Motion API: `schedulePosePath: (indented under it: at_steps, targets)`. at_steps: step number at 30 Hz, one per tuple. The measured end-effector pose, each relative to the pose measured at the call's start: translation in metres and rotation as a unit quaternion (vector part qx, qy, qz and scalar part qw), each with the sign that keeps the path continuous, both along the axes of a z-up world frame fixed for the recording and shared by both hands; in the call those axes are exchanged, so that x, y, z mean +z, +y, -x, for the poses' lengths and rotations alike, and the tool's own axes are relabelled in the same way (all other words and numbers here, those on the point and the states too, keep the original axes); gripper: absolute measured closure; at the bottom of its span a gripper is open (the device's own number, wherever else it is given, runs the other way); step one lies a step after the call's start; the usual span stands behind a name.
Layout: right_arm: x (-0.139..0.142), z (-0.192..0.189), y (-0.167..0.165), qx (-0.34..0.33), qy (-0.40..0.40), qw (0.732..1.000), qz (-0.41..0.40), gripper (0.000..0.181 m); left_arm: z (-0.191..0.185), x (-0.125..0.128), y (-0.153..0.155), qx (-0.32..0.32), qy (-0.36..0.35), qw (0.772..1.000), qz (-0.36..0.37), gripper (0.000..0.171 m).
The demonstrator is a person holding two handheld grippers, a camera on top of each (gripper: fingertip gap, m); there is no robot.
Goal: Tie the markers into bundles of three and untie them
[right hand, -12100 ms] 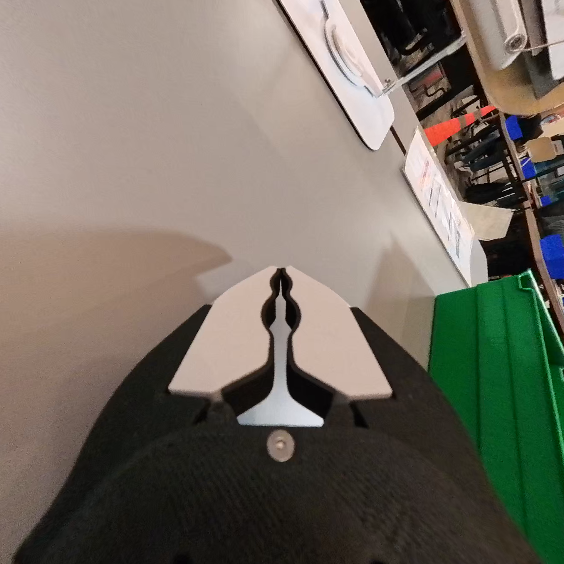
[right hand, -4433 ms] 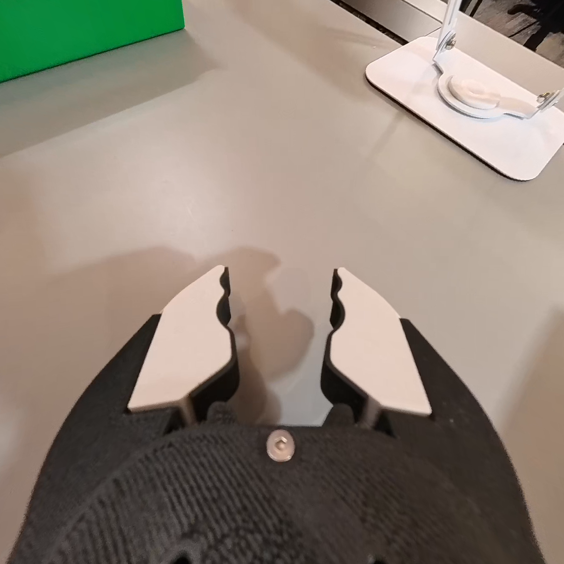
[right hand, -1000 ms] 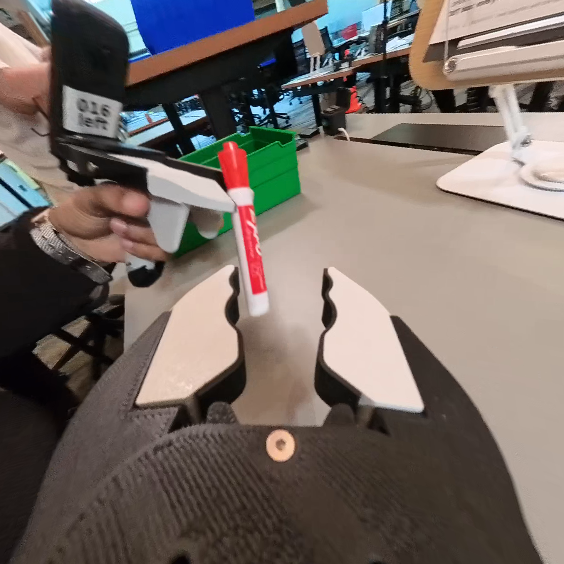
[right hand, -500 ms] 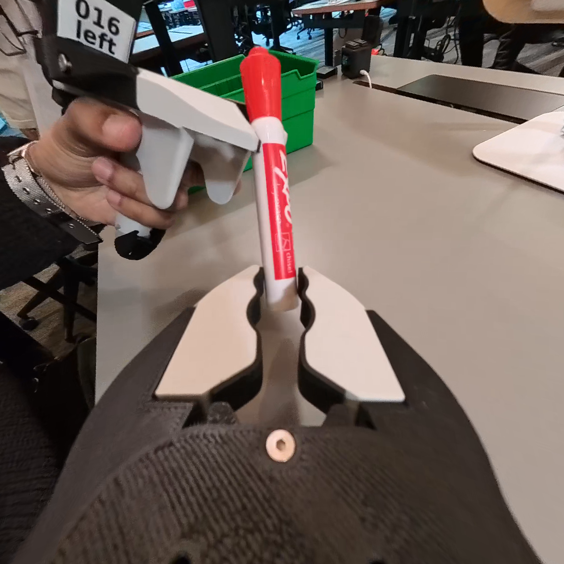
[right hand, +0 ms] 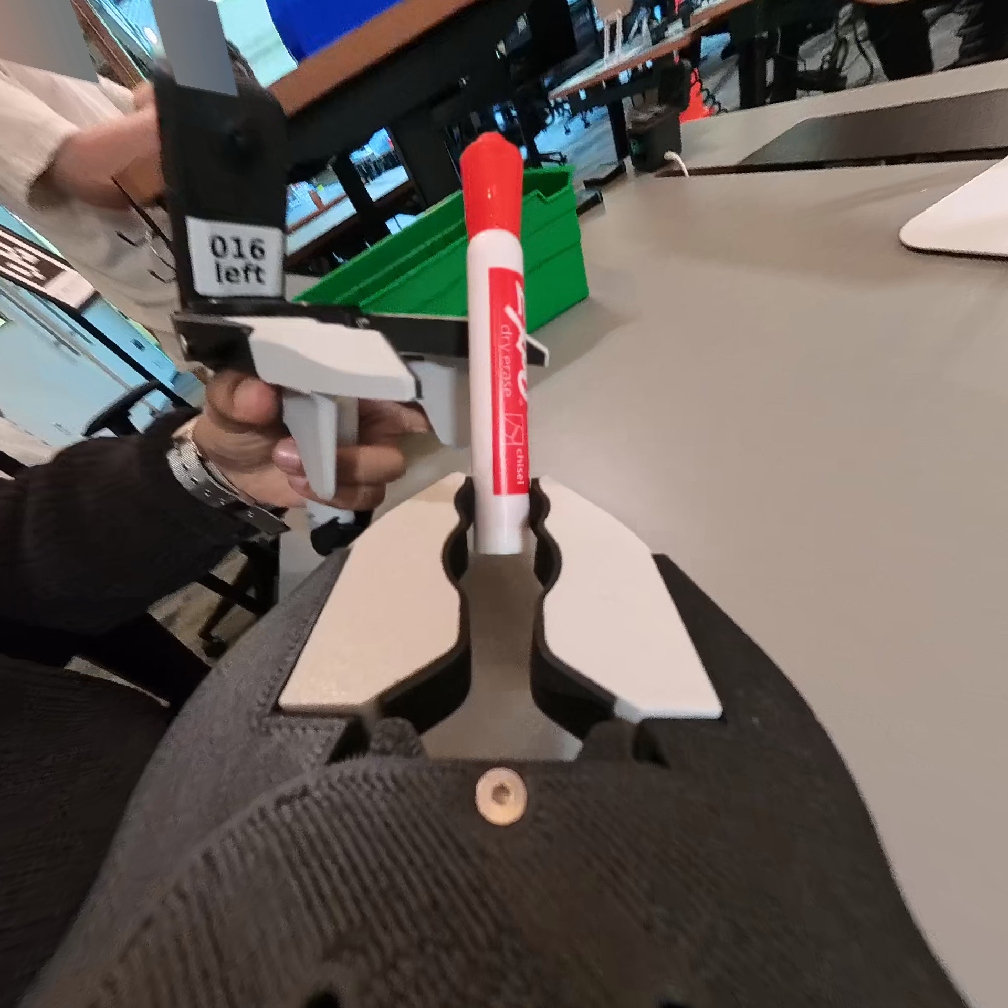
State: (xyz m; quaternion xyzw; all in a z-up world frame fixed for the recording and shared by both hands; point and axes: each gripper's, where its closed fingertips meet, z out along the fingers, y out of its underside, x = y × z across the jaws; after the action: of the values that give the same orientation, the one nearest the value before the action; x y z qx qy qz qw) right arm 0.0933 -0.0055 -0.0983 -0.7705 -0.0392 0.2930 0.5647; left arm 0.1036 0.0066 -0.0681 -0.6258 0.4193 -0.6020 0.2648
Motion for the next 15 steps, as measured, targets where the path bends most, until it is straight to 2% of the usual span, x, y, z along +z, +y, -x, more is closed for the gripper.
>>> schedulePosePath:
  at_steps: [9, 15]
  targets:
    - [0.016, 0.021, -0.006, 0.034, -0.009, 0.998, -0.060, 0.161, 0.002, 0.022, -0.022, -0.050, -0.063, 0.996, 0.045, 0.104]
    - [0.020, 0.033, -0.009, 0.052, -0.003, 0.996, -0.077, 0.161, 0.003, 0.031, -0.035, -0.076, -0.085, 0.993, 0.041, 0.114]
